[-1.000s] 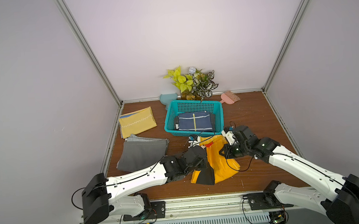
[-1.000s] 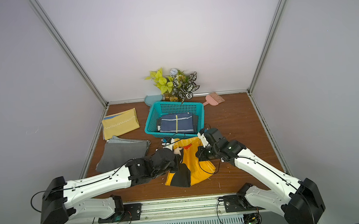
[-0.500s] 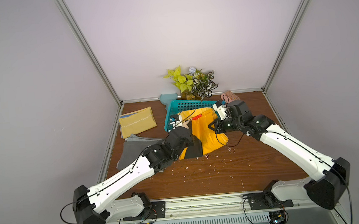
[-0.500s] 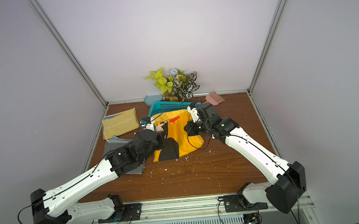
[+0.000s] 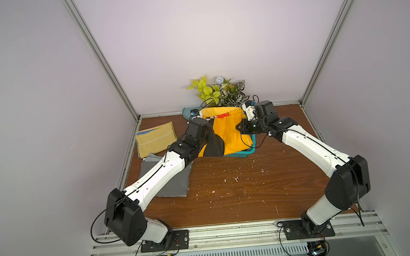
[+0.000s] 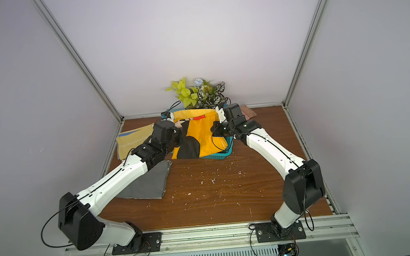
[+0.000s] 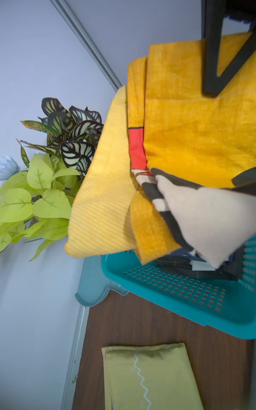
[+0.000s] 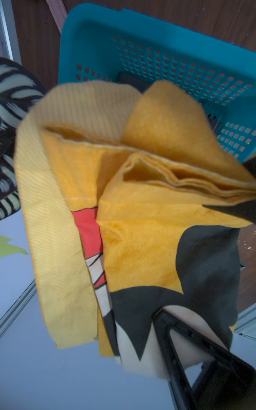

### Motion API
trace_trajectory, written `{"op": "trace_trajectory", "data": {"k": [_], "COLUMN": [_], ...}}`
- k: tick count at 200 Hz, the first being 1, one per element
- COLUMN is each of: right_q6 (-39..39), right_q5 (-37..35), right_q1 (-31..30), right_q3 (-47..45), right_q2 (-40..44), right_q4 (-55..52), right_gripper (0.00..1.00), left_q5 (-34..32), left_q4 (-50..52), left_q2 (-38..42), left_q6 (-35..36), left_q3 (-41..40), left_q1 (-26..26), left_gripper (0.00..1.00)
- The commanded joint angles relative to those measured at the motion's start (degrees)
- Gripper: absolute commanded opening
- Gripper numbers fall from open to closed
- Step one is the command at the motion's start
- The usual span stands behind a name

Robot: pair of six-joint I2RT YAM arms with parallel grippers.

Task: Put the folded pillowcase in the basket
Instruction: Place the pillowcase in the basket.

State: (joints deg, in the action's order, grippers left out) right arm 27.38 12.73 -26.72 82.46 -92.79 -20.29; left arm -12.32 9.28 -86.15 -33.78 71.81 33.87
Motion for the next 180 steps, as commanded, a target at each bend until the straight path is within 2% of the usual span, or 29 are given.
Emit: {"op": "trace_trajectory", "data": {"k": [1, 60, 146, 157, 173, 180], "right_q6": [-1.5, -1.1, -0.2, -0.4, -0.7, -0.9], "right_q5": [-2.0, -3.8, -5.6, -6.0, -6.1, -6.3], "right_q1": [0.7, 1.8, 2.7, 2.7, 2.9, 2.9], "right_q3": [1.7, -3.1, -2.3, -2.0, -1.8, -1.8], "right_q2": [-1.2, -4.8, -11.9, -12.5, -13.2, -13.3], "right_q4": [3.9, 9.9, 12.1, 12.0, 11.7, 11.7], "right_gripper": [0.0, 0.0, 0.02, 0.05, 0.13, 0.17], "left_q5": [1.3, -0.1, 1.9, 2.0, 2.1, 2.2], "left_q4": [-4.9, -9.6, -11.4, -11.3, -11.2, -11.2], "left_q2": [-3.6, -10.4, -18.4, -19.3, -20.3, -20.5], "left_q6": [3.3, 3.6, 5.8, 6.0, 6.3, 6.3], "left_q3": [2.1, 1.9, 5.0, 5.7, 6.3, 6.2], "left_q1": [-1.7, -4.5, -8.6, -9.0, -9.1, -9.1], "left_gripper": [0.0, 0.0, 0.0, 0.0, 0.0, 0.04]}}
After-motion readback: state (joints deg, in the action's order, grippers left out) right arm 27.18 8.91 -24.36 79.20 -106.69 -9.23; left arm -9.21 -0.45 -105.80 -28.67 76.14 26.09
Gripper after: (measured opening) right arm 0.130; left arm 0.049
